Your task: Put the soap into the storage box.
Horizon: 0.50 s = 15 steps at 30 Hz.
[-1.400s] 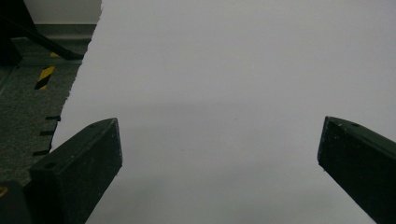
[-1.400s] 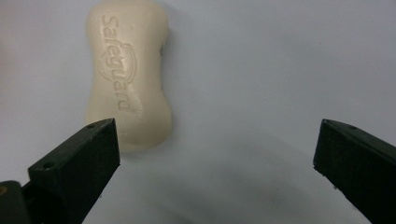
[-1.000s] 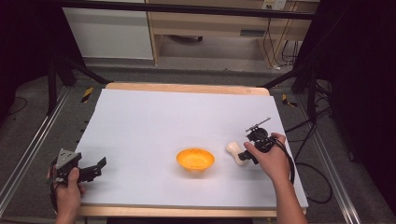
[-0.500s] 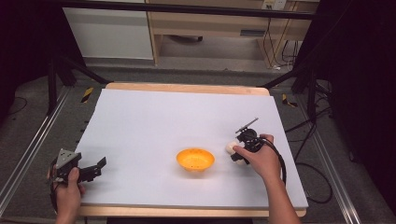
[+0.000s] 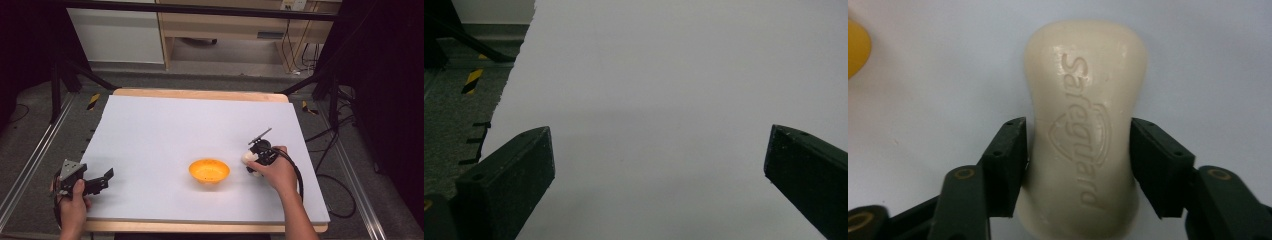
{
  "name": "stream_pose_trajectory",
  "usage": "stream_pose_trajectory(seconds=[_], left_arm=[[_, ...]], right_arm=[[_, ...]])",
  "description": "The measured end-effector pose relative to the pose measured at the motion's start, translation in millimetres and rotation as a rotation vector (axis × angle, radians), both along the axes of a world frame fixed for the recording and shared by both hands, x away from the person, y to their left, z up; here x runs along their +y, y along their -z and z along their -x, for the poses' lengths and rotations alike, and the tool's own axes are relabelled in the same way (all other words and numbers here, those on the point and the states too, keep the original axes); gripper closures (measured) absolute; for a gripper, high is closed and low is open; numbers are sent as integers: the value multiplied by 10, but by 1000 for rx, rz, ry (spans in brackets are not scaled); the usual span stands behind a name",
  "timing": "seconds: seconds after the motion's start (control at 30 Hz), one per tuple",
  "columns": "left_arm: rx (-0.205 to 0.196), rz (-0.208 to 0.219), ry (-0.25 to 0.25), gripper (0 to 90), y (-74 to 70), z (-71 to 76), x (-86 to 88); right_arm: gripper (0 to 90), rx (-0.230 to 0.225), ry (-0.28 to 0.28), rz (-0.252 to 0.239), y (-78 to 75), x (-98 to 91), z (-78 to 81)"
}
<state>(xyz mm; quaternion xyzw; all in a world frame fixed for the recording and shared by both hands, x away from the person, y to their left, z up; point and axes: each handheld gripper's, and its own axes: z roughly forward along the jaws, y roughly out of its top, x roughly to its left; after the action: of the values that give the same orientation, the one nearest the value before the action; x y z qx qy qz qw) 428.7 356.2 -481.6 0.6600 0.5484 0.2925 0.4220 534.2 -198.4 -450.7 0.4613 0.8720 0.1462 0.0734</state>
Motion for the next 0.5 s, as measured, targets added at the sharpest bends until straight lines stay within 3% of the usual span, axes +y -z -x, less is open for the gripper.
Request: stream_pose_trajectory(seconds=[0.23, 0.5], left_arm=[[2, -2, 0, 0, 0, -2, 0], [3, -1, -2, 0, 1, -2, 1]], right_arm=[[442, -13, -4, 9, 8, 4, 13], [455, -11, -49, 4, 5, -20, 5]])
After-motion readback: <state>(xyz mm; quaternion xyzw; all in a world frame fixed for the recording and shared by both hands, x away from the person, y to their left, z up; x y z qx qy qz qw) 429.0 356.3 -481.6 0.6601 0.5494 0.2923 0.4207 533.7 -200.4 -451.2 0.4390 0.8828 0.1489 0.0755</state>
